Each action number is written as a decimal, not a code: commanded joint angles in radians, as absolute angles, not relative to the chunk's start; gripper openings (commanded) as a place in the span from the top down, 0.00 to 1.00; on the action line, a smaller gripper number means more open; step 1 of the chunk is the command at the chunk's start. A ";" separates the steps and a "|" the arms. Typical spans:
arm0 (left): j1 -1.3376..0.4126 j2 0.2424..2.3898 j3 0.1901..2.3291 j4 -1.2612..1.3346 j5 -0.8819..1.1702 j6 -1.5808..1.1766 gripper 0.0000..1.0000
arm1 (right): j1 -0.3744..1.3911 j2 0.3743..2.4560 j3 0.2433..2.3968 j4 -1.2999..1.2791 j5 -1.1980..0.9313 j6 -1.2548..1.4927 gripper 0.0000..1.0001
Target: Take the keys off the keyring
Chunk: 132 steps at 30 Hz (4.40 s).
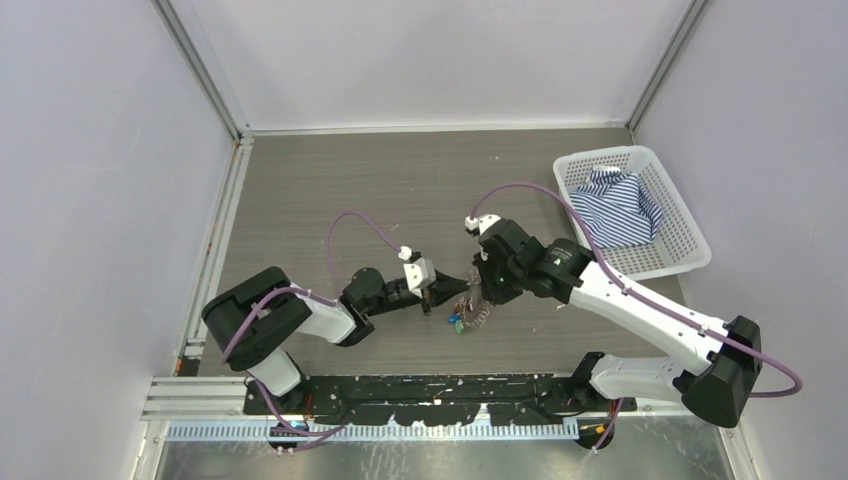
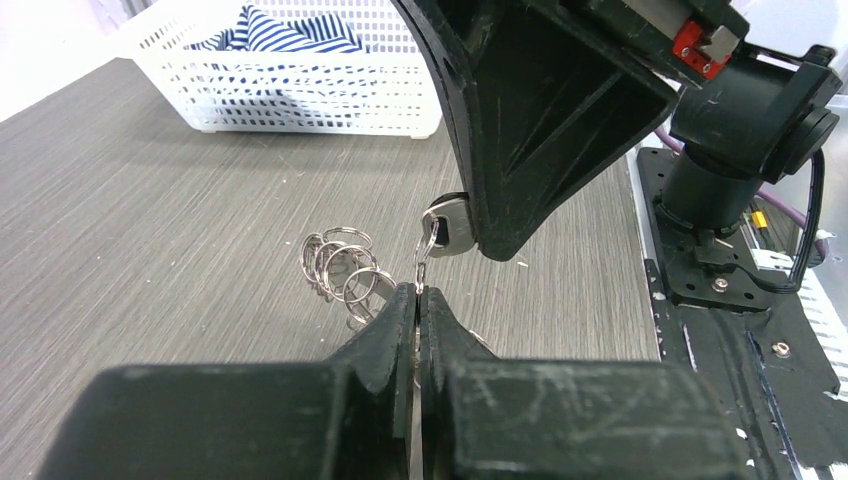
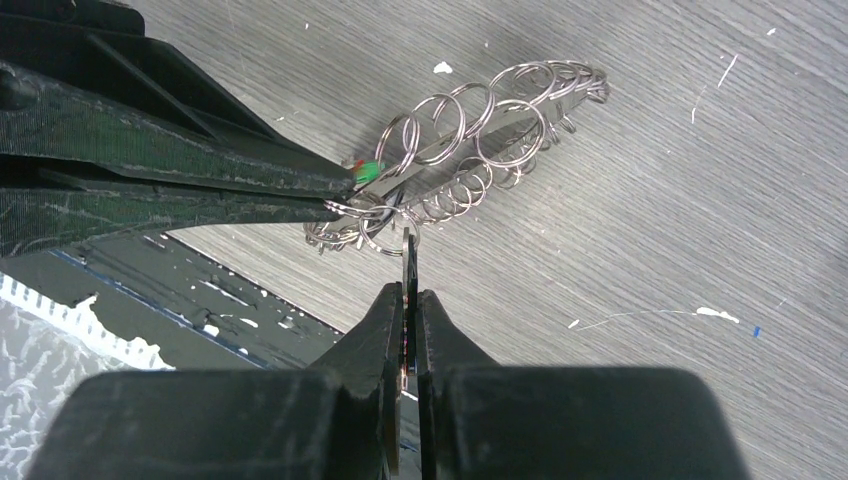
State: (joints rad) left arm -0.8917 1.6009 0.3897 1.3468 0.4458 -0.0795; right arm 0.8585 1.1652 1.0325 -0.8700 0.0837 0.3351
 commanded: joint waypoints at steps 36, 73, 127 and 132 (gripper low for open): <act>-0.888 1.493 0.503 1.128 0.504 0.016 0.73 | 0.891 1.219 1.227 -0.919 0.077 0.262 0.99; -0.917 1.560 0.369 1.428 0.236 -0.114 1.00 | 0.816 1.240 1.017 -0.829 0.082 0.417 0.99; -0.942 1.542 0.546 1.047 0.387 0.044 0.75 | 0.859 1.232 1.197 -0.929 0.109 0.308 0.99; -0.942 1.555 0.559 1.056 0.390 0.044 0.75 | 0.863 1.229 1.199 -0.928 0.109 0.310 0.99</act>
